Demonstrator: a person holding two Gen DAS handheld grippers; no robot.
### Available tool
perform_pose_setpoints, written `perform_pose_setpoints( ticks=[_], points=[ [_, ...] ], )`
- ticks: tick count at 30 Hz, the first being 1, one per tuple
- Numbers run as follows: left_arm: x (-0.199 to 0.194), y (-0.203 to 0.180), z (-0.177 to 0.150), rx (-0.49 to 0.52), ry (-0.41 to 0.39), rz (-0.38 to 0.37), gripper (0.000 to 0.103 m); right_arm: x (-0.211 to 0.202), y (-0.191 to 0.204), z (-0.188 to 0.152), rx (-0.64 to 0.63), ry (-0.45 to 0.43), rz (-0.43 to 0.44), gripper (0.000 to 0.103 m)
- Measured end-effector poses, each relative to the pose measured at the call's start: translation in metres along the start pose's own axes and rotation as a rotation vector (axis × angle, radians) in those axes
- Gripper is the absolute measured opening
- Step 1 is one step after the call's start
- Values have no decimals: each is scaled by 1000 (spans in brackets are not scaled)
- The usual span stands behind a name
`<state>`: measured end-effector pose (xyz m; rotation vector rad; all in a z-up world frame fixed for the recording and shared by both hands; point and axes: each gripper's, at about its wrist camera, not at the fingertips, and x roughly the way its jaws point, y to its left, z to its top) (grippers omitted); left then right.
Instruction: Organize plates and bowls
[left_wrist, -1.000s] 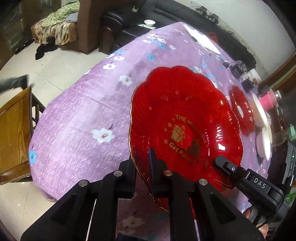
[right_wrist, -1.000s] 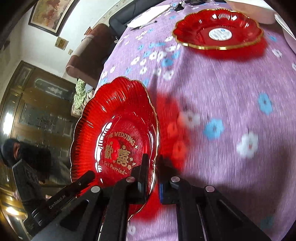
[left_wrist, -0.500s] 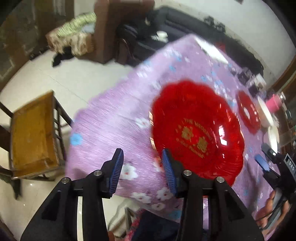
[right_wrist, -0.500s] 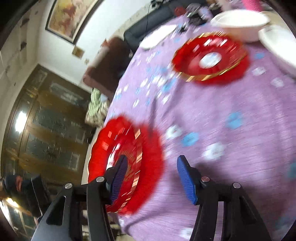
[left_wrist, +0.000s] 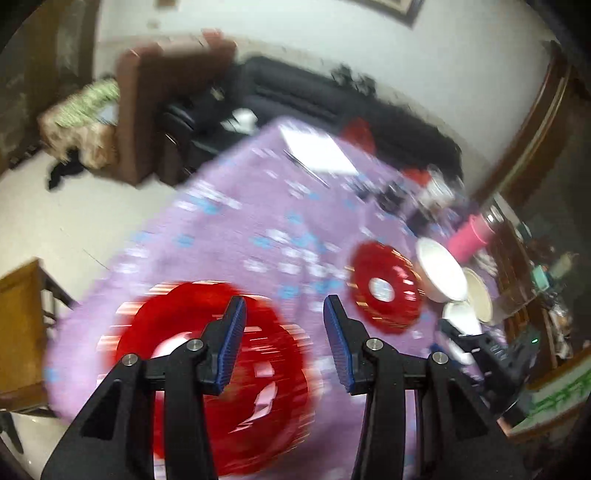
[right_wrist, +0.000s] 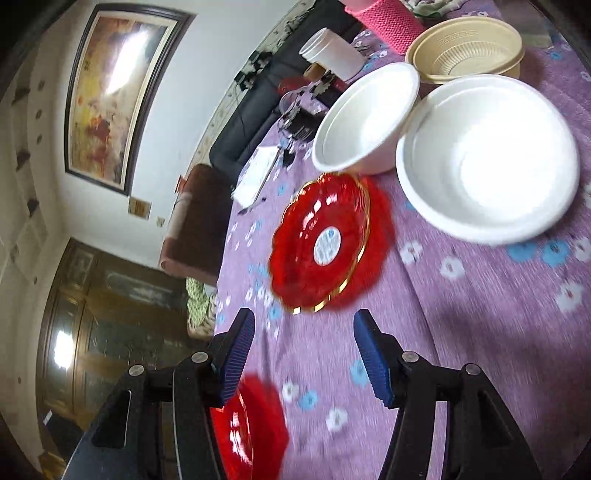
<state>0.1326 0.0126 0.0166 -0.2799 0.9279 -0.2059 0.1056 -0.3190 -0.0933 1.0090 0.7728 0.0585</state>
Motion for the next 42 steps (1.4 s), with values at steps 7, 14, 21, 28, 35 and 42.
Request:
perform_pose_setpoints(
  ticks=[7, 14, 21, 28, 35, 42],
  points=[
    [127, -43, 23, -71, 258, 22, 41, 33, -16, 19, 71, 6, -49, 59],
    [179, -53, 24, -118, 337, 10, 41, 51, -22, 33, 63, -1, -94, 58],
    [191, -59, 26, -158, 347, -84, 41, 60, -28, 36, 50, 19, -92, 58],
    [207, -70, 27, -148, 354, -74, 41, 68, -33, 37, 65, 26, -77, 59],
    [210, -75, 25, -101, 335, -51, 34, 69, -40, 38, 99, 4, -44, 60],
    [212, -76, 21, -78, 350, -38, 12, 72, -54, 41, 137, 25, -58, 18]
  ],
)
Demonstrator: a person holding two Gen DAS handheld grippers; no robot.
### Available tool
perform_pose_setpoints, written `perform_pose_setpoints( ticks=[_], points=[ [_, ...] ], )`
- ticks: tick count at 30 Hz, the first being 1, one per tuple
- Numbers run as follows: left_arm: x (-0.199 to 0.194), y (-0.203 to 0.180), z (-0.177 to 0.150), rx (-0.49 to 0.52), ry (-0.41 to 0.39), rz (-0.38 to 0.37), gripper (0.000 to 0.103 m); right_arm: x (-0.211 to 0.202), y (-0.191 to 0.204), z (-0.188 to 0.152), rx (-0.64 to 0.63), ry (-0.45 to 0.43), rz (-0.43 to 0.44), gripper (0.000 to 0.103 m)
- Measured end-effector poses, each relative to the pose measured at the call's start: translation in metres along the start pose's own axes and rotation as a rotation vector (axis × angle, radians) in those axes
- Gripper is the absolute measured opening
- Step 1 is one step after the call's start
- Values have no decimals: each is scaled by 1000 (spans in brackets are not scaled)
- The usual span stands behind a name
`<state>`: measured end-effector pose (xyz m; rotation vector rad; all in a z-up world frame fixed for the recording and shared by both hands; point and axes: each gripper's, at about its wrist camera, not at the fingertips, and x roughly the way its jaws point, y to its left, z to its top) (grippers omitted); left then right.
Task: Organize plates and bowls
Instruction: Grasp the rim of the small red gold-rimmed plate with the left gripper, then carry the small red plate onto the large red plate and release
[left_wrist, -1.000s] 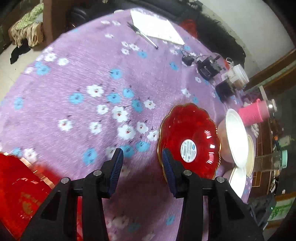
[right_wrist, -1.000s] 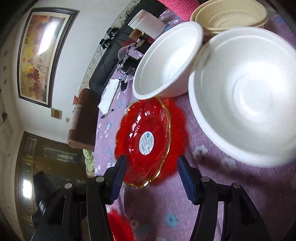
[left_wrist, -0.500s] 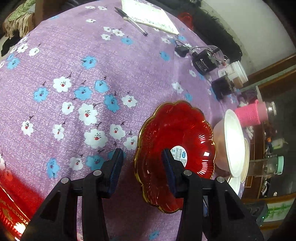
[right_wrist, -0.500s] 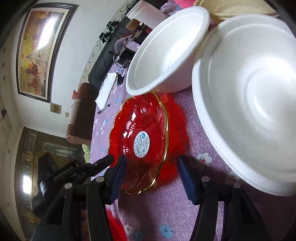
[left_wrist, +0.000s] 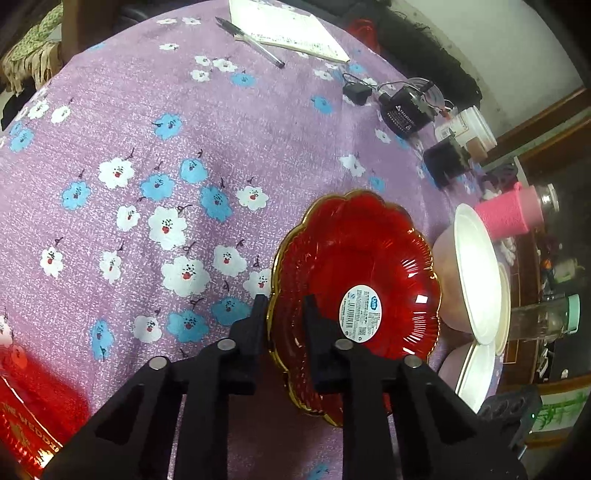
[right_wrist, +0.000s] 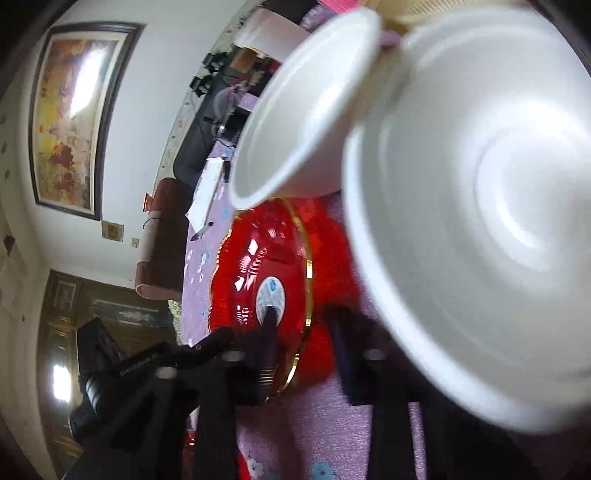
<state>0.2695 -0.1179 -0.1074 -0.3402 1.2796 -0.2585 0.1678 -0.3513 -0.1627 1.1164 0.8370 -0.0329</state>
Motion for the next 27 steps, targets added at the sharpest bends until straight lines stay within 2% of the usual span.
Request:
perform_pose_setpoints(
  ticks=[1, 5, 11, 22, 27],
  points=[
    [-1, 0, 0, 3, -3, 4, 9, 0, -3, 1, 11, 4, -1, 13],
    [-1, -1, -1, 24, -8, 15, 8, 1, -6, 0, 20, 6, 10, 9],
    [-9, -5, -8, 60, -13, 44, 7, -2, -1, -3, -5, -10, 1, 9],
    [-57, 12, -35, 62, -57, 30, 7, -21, 23, -29, -91, -13, 6, 9],
    [-96, 25, -54, 74, -111, 6, 8, -44, 44, -52, -145, -19, 26, 9]
  ],
)
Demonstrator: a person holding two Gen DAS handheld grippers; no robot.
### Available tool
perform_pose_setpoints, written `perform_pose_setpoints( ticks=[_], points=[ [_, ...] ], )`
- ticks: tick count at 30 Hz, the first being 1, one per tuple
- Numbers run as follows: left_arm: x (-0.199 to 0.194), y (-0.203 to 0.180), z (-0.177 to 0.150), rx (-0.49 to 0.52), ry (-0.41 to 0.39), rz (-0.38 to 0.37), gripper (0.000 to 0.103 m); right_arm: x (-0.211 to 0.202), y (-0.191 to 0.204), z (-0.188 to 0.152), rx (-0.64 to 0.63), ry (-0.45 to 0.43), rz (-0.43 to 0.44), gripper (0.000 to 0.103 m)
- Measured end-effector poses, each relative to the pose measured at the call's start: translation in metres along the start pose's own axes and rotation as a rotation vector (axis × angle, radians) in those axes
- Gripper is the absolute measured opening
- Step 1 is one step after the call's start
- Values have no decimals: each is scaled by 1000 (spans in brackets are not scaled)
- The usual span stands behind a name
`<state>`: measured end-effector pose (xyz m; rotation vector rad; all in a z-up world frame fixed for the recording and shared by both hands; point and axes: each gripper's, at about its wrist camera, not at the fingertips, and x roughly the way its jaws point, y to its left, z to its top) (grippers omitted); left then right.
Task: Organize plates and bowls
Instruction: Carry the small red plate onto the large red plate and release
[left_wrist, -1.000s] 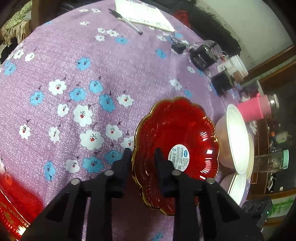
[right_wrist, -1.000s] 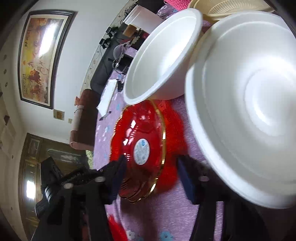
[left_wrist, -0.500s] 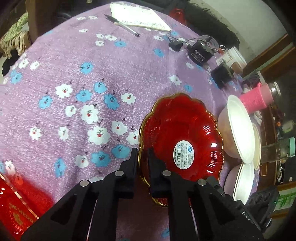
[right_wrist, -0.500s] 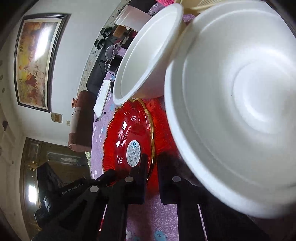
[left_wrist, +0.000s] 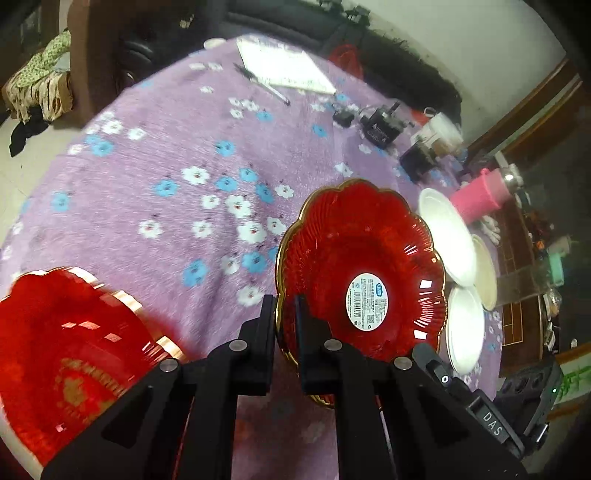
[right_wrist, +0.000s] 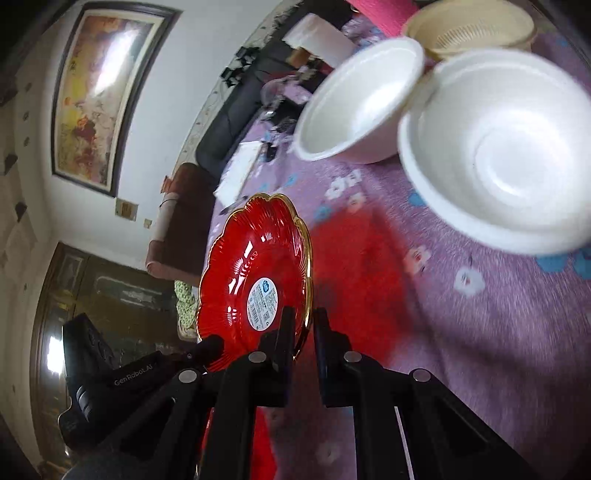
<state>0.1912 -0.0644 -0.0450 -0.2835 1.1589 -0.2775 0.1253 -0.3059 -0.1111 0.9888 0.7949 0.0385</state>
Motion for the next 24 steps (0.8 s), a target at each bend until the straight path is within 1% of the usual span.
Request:
perform_pose_setpoints(
  ticks=[5, 8, 13, 17, 20, 24],
  points=[
    [-46, 20, -16, 15, -81, 7, 8, -19, 32, -27, -74, -8, 28, 9],
    [-76, 40, -28, 8, -134, 14, 8, -25, 51, -46, -114, 4, 53, 9],
    [-110, 73, -50, -6, -177, 46, 8, -29, 88, -89, -223, 24, 68, 10],
    [-120, 104, -68, -24, -175, 80, 8, -19, 107, -120, -280, 75, 66, 10],
    [-116, 128, -79, -53, -151, 105, 8, -7, 115, -141, -313, 120, 51, 10],
    [-108, 153, -89, -90, -120, 116, 8, 11, 119, -165, -354, 180, 14, 10]
  ],
)
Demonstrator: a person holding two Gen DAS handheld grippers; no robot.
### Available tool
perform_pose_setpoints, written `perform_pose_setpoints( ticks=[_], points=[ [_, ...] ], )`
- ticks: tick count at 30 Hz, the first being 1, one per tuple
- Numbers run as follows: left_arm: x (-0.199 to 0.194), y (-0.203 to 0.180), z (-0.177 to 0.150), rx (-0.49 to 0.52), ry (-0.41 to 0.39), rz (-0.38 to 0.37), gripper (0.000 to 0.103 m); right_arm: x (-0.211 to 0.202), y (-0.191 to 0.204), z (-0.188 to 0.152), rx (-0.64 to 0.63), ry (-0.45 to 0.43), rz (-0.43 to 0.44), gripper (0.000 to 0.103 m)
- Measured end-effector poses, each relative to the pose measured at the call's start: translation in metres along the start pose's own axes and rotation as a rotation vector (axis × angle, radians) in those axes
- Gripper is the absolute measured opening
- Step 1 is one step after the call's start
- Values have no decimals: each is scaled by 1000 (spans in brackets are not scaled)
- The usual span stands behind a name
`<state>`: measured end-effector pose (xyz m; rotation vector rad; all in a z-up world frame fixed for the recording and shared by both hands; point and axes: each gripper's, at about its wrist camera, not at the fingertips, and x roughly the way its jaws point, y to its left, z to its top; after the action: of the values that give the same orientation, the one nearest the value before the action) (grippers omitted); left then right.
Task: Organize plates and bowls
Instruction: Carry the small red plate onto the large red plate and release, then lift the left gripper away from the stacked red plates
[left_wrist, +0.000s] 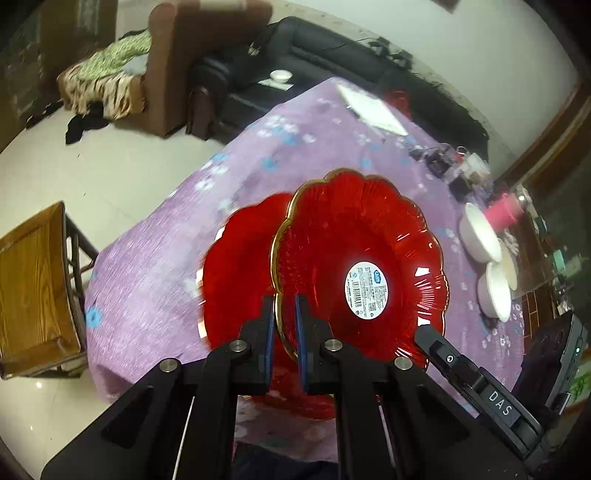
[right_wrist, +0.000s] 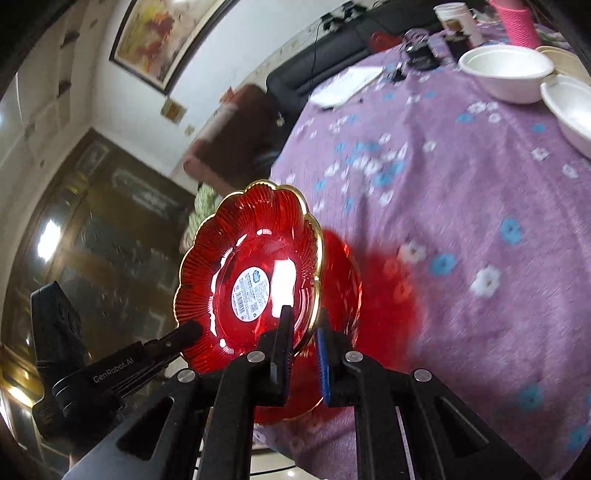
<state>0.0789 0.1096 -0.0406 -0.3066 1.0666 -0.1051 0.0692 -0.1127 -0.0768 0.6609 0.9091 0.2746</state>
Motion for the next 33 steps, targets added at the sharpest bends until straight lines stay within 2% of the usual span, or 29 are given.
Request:
perform_pose_setpoints(
  ticks=[5, 9, 15, 17, 20, 21, 22, 23, 24, 27, 30, 33],
  points=[
    [13, 18, -8, -31, 48, 14, 8, 21, 8, -13, -37, 58, -42, 11],
    [19, 19, -9, -16, 68, 40, 8, 35, 9, -14, -53, 97, -73, 12],
    [24, 20, -6, 2, 98, 76, 11, 44, 20, -15, -128, 99, -131, 18],
    [24, 22, -6, 2, 105, 78, 14, 47, 28, -18, -187, 90, -179, 21],
    [19, 18, -5, 34, 99, 102, 14, 44, 34, -19, -232, 80, -201, 29],
    [17, 17, -5, 45, 101, 110, 14, 39, 36, -19, -254, 50, -222, 31],
    [16, 15, -5, 56, 99, 122, 14, 35, 39, -18, -275, 23, -240, 40],
    [11, 12, -4, 76, 78, 160, 14, 30, 42, -17, -304, -5, -260, 51],
    [7, 10, -4, 89, 57, 188, 14, 25, 46, -16, -333, -23, -270, 55],
    [-13, 6, -3, 106, -30, 219, 14, 7, 51, -13, -370, -95, -263, 57],
    [-35, -2, -7, 114, -128, 210, 16, -16, 49, -11, -367, -169, -197, 60],
    [-42, -25, -14, 168, -169, 184, 36, -31, 41, -10, -337, -222, -147, 62]
  ],
)
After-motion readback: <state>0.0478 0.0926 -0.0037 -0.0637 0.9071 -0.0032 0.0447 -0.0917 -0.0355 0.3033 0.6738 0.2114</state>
